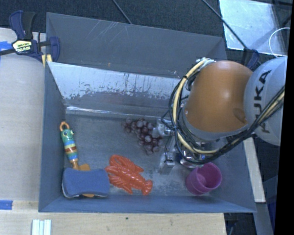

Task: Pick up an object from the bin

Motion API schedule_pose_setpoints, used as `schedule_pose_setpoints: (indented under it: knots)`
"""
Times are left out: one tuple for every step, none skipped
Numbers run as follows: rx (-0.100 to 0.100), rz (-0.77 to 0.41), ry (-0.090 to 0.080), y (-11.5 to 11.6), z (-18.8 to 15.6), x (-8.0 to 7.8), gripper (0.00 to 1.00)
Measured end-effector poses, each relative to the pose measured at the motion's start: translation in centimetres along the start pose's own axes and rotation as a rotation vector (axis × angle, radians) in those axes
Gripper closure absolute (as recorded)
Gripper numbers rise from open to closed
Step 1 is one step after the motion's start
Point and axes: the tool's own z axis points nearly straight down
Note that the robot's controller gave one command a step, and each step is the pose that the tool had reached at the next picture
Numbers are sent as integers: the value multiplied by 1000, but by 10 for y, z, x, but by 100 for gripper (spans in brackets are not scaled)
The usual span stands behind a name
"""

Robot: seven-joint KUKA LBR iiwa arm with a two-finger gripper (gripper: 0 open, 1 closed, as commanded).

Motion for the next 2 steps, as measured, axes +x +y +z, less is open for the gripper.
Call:
schedule_pose_setpoints:
  knots:
    - [0,-186,-3,8,-23,-18,0]
    - [-3,-188,13,-15,72,-15,0]
